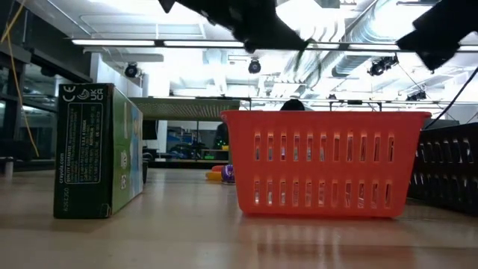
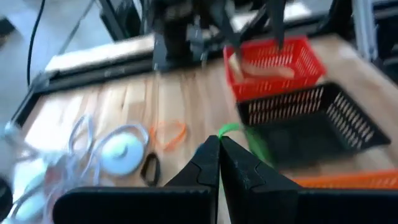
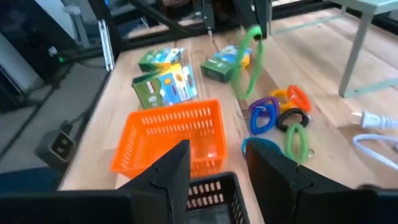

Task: Pick & Place Office Desk Supplies
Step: Put the green rubber band into the red basket

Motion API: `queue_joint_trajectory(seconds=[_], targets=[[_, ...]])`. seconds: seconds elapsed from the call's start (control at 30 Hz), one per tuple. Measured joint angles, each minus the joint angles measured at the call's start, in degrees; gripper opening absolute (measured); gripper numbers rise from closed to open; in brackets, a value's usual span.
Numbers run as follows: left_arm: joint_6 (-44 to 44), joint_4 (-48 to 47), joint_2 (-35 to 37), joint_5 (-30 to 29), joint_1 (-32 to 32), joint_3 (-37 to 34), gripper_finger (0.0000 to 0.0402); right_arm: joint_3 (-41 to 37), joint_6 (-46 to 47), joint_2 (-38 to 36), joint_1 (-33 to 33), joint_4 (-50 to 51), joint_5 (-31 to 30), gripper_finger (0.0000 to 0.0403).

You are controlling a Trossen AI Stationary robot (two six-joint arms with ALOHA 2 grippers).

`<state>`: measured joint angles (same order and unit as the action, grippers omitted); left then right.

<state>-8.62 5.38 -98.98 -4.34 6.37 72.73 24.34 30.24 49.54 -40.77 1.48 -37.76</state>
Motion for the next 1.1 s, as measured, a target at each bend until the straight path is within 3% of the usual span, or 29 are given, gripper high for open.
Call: queue_joint_trajectory(seconds=[0.47, 0.73, 1.1], targets=[[-2.5, 6.1, -2.2, -0.3, 1.7, 0.0, 0.0001, 0.0, -14.2, 16.1, 11.2, -23.1, 11.2, 0.0144], [-3.8, 7.6, -2.2, -0.3, 1.7, 0.0, 0.0001, 0.0, -15.7, 17.6, 13.7, -24.2, 11.5, 0.0144], [-5.5, 9.1, -2.2, -0.3, 1.5, 0.0, 0.0001, 0.0, -18.7, 17.6, 17.0, -28.4, 16.8, 0.0144]])
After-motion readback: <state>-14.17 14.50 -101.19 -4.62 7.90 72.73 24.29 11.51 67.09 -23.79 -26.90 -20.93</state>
